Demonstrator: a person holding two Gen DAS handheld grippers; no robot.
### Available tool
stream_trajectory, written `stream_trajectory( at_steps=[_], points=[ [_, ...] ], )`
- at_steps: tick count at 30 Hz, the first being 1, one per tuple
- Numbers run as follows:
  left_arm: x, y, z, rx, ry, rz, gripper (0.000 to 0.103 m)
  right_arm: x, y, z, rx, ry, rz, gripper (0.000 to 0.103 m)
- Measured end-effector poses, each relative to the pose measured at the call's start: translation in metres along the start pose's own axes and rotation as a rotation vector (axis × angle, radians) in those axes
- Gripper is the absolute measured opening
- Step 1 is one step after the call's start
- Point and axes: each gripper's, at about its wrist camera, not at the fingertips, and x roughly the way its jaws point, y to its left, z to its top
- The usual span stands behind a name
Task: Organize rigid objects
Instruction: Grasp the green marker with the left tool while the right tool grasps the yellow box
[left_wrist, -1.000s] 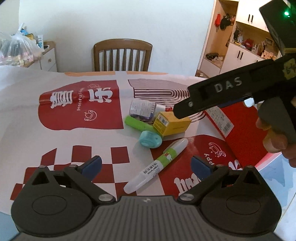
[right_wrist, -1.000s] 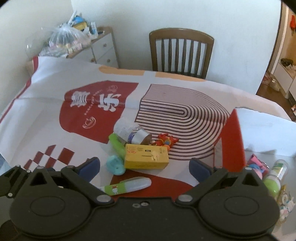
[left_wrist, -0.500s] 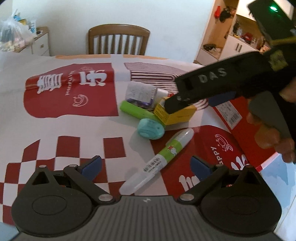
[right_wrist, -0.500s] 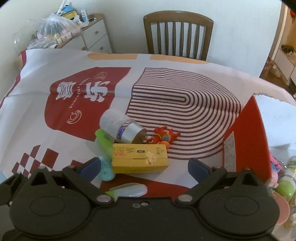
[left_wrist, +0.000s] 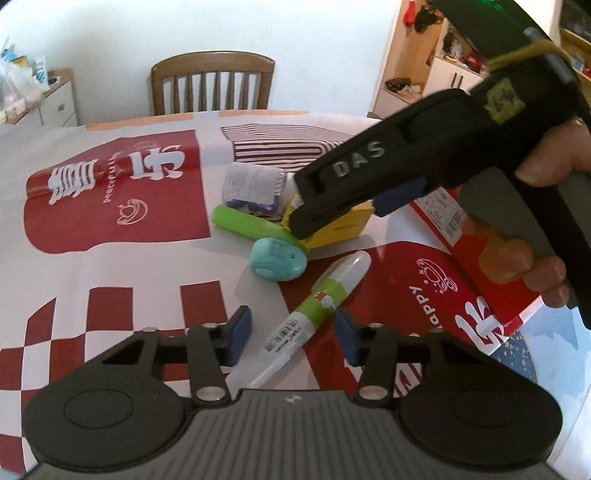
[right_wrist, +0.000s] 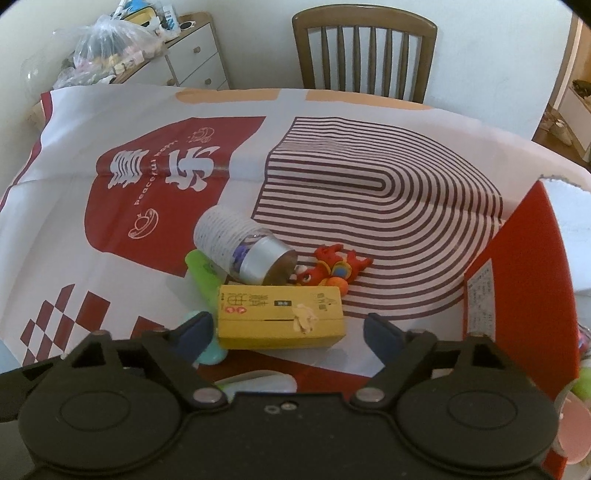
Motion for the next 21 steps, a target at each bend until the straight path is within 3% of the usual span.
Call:
stream_trajectory(
  at_steps=[6,12,15,21],
  points=[
    [0.003,-0.014,-0.002,0.063,0.001,-0.015,0.039,0.0,0.001,-0.001,-0.008,-0.004,0.012,0.073],
    [0.008,-0.025,0.0,0.096,-0.002,-0.009,0.03,-0.005,0.006,-0.005,-0.03,-0.023,-0.017,0.071],
    [0.008,-0.027,0.001,0.088,0.002,-0.006,0.018,-0.012,0.004,-0.007,-0.012,-0.033,-0.017,0.071],
    [0.006,-0.023,0.0,0.019,0.006,-0.013,0.017,-0.033,0.004,-0.014,0.009,-0.059,-0.012,0.071]
  ],
)
